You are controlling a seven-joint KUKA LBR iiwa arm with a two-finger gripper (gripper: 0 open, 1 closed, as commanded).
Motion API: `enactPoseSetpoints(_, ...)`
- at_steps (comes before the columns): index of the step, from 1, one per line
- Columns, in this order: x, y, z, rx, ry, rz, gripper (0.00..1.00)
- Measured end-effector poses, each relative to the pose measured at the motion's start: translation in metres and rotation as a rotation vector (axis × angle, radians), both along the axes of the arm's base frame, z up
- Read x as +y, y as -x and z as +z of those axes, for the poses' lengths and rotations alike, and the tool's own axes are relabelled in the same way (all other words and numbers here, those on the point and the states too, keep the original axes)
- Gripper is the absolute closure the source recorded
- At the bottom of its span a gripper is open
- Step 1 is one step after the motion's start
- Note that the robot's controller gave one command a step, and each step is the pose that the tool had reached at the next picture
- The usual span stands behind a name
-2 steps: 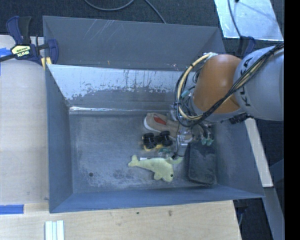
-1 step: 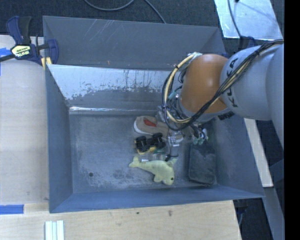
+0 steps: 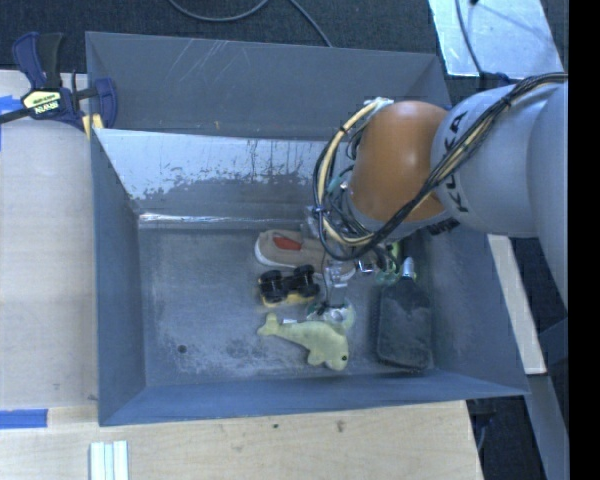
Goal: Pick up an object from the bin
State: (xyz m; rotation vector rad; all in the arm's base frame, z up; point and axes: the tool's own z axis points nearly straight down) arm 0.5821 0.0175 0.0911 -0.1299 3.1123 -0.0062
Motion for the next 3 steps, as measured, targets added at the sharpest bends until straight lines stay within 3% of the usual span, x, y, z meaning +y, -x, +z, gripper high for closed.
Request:
enactPoseSetpoints(1,0.016,-0.003,0.024,0.007,0.002,-0.075,0.00)
enactPoseSetpoints(2,0.062,0.005,0.042,0.000,-0.001,-0.118,0.00)
enactPoseSetpoints(3,0.086,0.009,0.017,-0.003,-0.003,-0.079,0.00)
